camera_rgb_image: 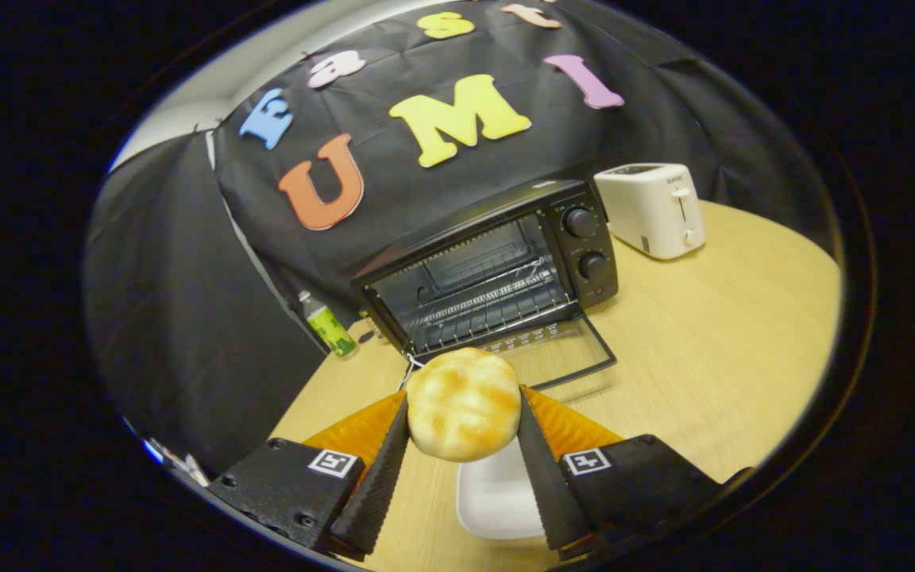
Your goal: Open the toaster oven, put the food inside, and close the toaster oven door.
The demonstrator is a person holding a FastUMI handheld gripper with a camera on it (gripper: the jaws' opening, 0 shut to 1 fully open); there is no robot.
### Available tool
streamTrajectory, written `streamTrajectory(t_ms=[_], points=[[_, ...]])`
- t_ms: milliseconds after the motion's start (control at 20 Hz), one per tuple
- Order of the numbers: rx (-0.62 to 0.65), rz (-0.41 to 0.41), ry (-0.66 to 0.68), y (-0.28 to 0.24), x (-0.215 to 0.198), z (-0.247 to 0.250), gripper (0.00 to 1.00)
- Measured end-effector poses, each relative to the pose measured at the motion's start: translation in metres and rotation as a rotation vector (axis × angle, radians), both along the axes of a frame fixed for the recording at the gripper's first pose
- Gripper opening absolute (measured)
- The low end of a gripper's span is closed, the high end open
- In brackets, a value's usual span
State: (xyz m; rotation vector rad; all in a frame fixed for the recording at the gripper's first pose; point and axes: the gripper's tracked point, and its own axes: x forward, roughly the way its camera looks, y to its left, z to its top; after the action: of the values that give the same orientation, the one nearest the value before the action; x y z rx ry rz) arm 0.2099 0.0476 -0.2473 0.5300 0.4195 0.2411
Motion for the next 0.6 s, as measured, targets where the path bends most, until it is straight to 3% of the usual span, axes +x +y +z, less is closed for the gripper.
streamTrajectory(t_ms=[100, 300, 450, 600], points=[[0.121, -0.008, 0.036, 0.001, 0.024, 0.003, 0.80], [0.230, -0.068, 0.054, -0.005, 0.070, 0.005, 0.80], [0.215, -0.098, 0.010, -0.005, 0.099, 0.013, 0.80], [0.115, -0.091, -0.024, 0.004, 0.127, 0.015, 0.80]])
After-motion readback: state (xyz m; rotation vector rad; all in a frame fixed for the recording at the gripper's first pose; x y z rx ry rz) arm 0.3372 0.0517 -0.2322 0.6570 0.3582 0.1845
